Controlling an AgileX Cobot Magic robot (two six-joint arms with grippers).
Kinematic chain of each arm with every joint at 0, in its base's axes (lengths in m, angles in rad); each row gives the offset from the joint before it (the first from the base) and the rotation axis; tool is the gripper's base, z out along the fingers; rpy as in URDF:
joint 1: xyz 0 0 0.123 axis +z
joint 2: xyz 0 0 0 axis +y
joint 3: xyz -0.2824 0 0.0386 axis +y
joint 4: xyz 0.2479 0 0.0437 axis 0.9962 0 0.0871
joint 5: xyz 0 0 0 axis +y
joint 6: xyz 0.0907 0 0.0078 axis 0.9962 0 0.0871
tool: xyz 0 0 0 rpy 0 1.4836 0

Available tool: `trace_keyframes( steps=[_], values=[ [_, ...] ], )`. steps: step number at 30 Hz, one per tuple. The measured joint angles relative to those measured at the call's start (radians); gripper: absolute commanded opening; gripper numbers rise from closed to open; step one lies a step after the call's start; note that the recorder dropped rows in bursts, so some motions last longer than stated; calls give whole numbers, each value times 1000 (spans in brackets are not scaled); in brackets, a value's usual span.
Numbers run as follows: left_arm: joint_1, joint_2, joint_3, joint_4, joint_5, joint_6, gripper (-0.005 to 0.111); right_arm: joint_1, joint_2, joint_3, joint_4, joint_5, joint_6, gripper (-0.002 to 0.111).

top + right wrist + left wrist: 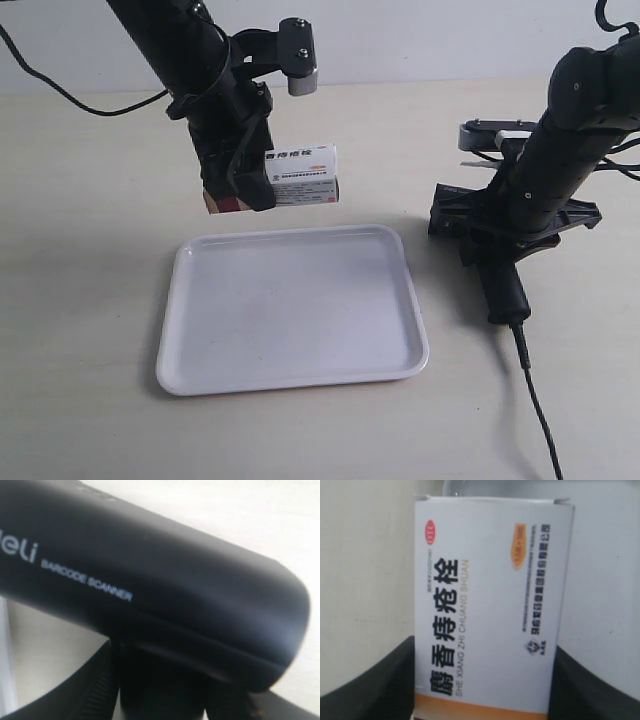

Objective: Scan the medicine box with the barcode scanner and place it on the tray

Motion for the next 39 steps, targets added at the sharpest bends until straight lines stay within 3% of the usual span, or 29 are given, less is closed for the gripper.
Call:
trace_keyframes(
  steps=[3,5,13,16,28,34,39],
  values=[
    [0,0,0,0,0,0,0,0,0,0,0,0,0,0],
    [0,0,0,0,0,0,0,0,0,0,0,0,0,6],
    [0,0,0,-21,5,0,0,0,0,0,0,0,0,61],
    [0,0,0,-21,12,0,0,0,0,0,0,0,0,74],
    [-5,0,38,-86,39,-43,0,0,0,0,11,56,0,76],
    [-56,0,165,-16,-41,-84,0,0,-56,0,15,63,8,76],
    [-82,4,194,2,-97,-142,0,0,-113,0,15,67,21,76]
  ],
)
